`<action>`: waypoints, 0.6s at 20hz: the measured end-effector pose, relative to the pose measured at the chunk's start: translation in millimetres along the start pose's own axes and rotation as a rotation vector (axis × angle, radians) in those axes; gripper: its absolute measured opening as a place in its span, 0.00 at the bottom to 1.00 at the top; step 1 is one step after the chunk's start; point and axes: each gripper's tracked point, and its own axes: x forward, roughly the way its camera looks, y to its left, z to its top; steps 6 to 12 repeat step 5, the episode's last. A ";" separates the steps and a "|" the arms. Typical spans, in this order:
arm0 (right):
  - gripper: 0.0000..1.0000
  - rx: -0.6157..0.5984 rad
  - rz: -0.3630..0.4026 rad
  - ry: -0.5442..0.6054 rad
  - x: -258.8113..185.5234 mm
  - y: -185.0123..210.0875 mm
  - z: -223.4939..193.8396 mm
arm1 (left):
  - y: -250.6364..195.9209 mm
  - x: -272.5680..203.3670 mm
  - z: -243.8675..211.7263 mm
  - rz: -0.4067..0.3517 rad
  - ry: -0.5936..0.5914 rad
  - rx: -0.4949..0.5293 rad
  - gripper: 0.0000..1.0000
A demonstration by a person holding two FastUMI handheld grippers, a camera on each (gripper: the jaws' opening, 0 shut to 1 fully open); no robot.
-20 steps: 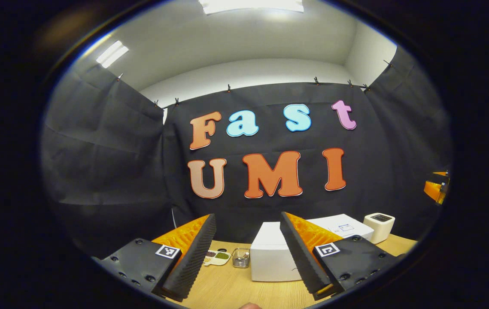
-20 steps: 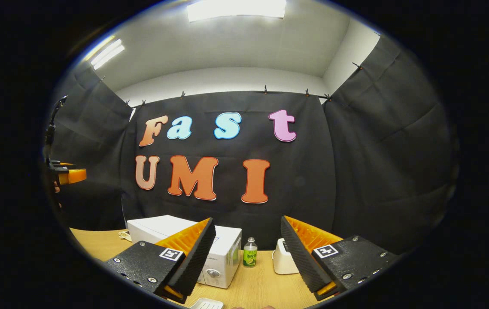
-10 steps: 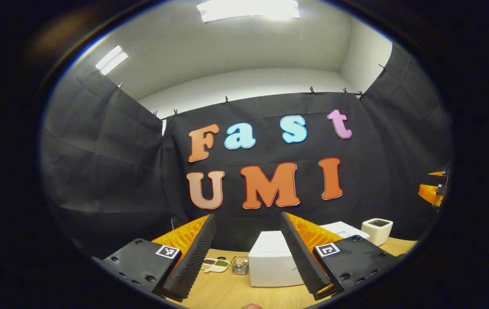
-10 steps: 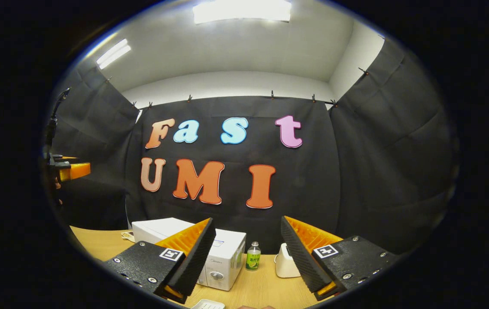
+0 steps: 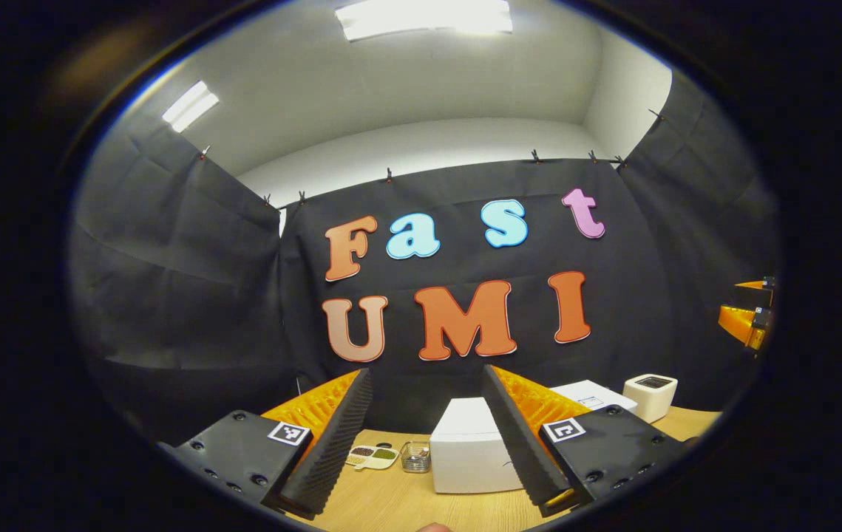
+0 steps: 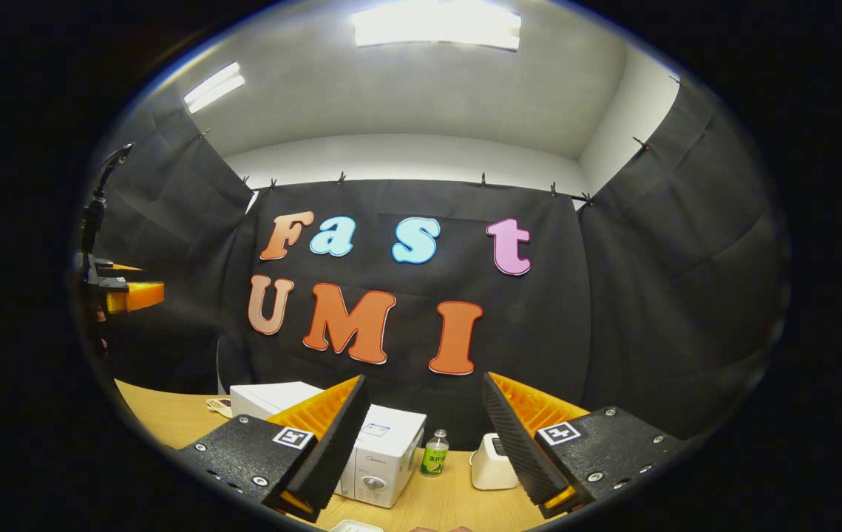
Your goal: Open the microwave oven with the left hand, put the food in, and close the microwave oven.
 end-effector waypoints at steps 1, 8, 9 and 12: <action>0.95 -0.005 0.006 0.000 0.0 3.0 -1.4 | 1.0 1.5 -1.7 -0.001 0.002 -0.003 0.93; 0.96 -0.017 0.042 0.015 2.7 16.4 -7.0 | 0.5 2.1 -1.1 -0.008 -0.025 -0.013 1.00; 0.96 -0.017 0.042 0.015 2.7 16.4 -7.0 | 0.5 2.1 -1.1 -0.008 -0.025 -0.013 1.00; 0.96 -0.017 0.042 0.015 2.7 16.4 -7.0 | 0.5 2.1 -1.1 -0.008 -0.025 -0.013 1.00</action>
